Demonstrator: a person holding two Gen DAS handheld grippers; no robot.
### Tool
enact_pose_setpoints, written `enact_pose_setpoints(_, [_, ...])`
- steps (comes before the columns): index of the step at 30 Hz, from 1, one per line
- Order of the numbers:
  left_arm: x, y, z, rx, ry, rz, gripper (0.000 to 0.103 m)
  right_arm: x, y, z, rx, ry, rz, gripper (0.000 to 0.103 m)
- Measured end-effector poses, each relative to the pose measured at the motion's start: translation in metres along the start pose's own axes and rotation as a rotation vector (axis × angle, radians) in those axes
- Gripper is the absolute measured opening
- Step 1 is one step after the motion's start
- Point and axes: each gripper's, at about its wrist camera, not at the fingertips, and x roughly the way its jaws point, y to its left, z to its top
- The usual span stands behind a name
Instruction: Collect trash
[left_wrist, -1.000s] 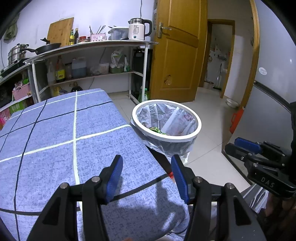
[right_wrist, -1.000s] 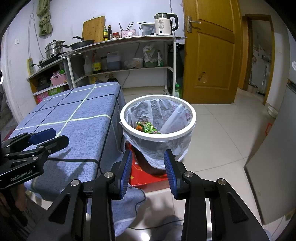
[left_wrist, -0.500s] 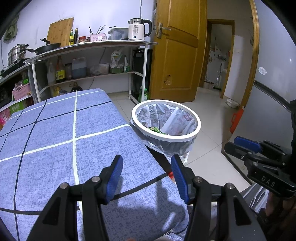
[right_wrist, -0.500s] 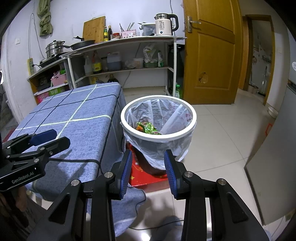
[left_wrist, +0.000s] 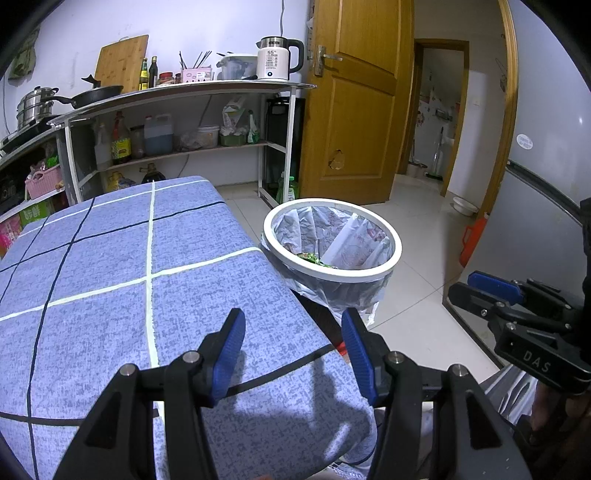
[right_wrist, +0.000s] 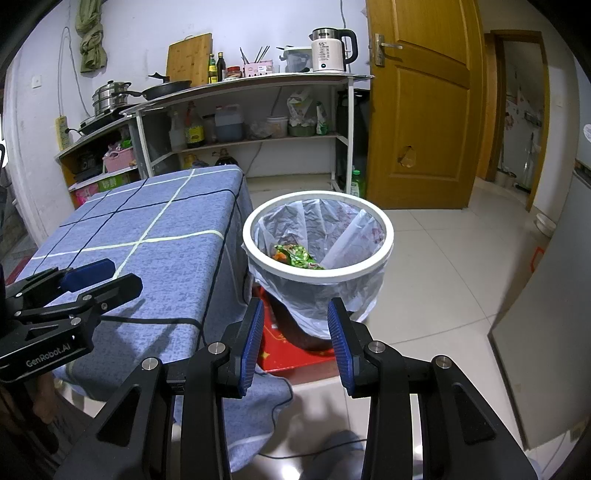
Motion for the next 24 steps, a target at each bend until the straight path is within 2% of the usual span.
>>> enact_pose_setpoints(24, [-0.0011, -0.0021, -0.0008, 0.001, -0.004, 0.023, 0.056, -0.001, 0.0008, 0.0011, -0.002, -0.007, 0.008, 0.037])
